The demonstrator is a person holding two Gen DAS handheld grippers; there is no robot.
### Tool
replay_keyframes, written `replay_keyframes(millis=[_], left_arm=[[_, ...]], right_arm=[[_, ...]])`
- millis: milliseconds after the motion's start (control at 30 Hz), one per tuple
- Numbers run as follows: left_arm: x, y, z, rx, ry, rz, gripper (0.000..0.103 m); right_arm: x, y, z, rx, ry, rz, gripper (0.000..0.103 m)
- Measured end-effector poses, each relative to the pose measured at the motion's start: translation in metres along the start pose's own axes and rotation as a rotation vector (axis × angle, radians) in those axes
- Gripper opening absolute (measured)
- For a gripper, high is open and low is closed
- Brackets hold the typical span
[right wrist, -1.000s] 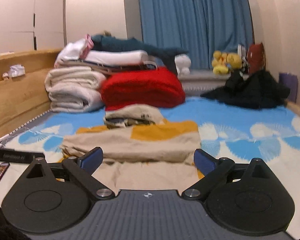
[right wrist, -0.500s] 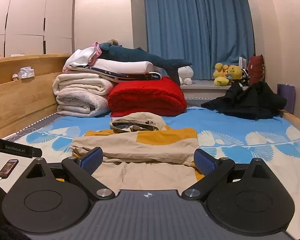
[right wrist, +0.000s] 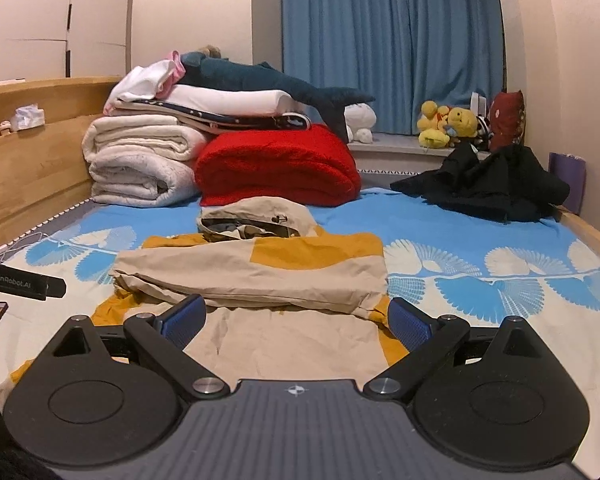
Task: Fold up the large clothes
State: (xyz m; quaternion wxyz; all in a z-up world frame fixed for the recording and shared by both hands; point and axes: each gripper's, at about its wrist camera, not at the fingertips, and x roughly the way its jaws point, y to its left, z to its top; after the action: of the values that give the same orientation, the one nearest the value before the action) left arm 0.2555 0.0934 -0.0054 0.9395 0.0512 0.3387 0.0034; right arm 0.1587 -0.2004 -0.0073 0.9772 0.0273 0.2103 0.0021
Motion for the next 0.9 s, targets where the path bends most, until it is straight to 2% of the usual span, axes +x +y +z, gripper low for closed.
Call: replay_keyframes(millis=[200,300,400,467,567,600,667,767,833,900], left_arm=[[0.030,0.018,0.023,0.010,-0.012,0.011,0.103],[0.051,0.032,0.050,0.033,-0.067,0.065,0.103],[0.080,0.044,0.083,0.083,-0.123,0.130,0.103],[0.105,0.054,0.111,0.061,-0.129,0.178,0.103],[0.154,0.064,0.151,-0.004,-0.125,0.156,0.103],[0.172,0.067,0.163,-0.028,-0.117,0.162,0.103],[0.219,0.068,0.184,-0.085,-0.093,0.175,0.103],[0.289,0.072,0.205,-0.159,-0.052,0.126,0.103],[0.328,0.070,0.213,-0.185,-0.031,0.102,0.103],[0.362,0.061,0.218,-0.178,-0.033,0.078,0.103]], right_arm=[[0.029,-0.008,0.022,0.022,0.063,0.066,0.097],[0.051,-0.016,0.058,0.036,0.065,0.127,0.097],[0.083,-0.027,0.102,0.110,0.066,0.194,0.097],[0.117,-0.033,0.135,0.147,0.071,0.213,0.097],[0.186,-0.028,0.179,0.099,0.060,0.165,0.097],[0.220,-0.023,0.192,0.072,0.068,0.153,0.101],[0.279,-0.018,0.208,0.067,0.119,0.162,0.102],[0.376,-0.021,0.211,0.263,0.225,0.180,0.102],[0.438,-0.025,0.197,0.427,0.300,0.234,0.102],[0.488,-0.022,0.176,0.550,0.322,0.223,0.102]])
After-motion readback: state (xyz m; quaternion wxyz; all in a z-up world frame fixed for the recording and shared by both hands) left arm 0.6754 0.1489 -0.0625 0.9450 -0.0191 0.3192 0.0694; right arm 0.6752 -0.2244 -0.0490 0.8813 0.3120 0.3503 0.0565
